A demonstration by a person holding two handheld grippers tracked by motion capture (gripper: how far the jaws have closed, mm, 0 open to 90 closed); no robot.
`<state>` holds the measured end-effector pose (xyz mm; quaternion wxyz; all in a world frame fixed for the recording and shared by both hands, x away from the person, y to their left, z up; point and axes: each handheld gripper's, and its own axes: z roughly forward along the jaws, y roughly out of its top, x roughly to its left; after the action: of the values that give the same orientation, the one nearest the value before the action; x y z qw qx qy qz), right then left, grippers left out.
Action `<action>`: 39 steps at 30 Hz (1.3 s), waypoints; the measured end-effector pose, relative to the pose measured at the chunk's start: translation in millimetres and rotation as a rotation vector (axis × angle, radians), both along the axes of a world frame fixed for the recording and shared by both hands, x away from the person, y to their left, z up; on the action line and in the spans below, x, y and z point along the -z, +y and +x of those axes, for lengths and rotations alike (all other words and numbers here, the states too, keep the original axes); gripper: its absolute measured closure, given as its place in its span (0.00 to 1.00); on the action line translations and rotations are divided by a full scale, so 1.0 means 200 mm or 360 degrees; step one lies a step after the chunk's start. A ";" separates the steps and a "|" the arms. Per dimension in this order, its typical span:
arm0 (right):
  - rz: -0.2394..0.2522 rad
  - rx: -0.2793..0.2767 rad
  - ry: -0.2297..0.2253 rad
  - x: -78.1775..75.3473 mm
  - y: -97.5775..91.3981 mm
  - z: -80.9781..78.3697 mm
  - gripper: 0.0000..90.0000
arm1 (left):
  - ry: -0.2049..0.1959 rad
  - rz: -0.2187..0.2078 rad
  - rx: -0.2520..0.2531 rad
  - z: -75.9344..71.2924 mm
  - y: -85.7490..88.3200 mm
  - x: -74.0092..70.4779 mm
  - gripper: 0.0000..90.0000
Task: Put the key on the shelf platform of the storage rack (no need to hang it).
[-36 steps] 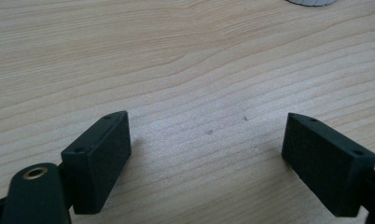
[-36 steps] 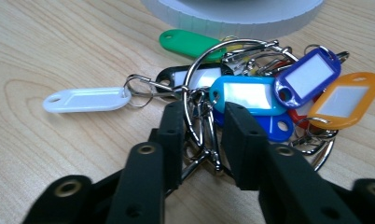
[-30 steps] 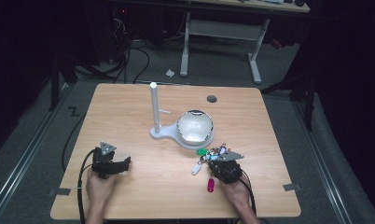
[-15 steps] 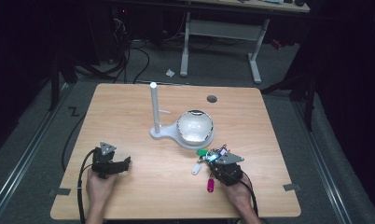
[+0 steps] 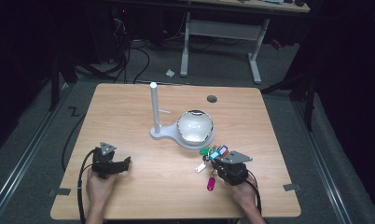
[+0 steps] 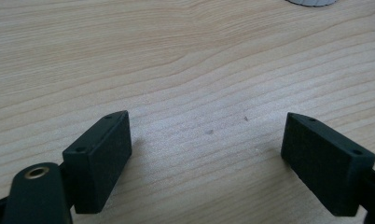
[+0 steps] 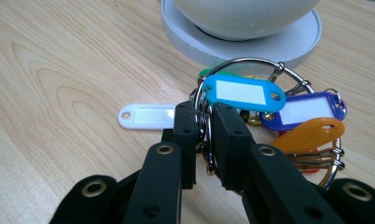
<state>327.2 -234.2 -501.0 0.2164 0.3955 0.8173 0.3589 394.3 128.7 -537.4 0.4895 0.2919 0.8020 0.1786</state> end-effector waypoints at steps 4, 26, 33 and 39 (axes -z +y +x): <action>0.0035 0.0007 0.0005 -0.01 -0.02 0.00 0.89 | -0.0001 0.0001 0.0001 0.00 0.00 0.00 0.18; 0.0163 0.0002 -0.0037 -0.14 -0.11 -0.03 0.90 | -0.0001 0.0001 0.0000 0.00 0.00 0.00 0.18; 0.0199 -0.0018 -0.0060 -0.21 -0.14 -0.03 0.90 | -0.0002 0.0001 0.0000 0.00 0.00 0.00 0.18; 0.0212 -0.0027 -0.0085 -0.28 -0.16 -0.03 0.90 | -0.0003 0.0007 -0.0004 0.00 0.00 0.00 0.18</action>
<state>320.7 -265.3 -446.0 0.2083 0.3923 0.7888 0.4248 394.4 128.6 -537.6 0.4895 0.2919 0.8015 0.1811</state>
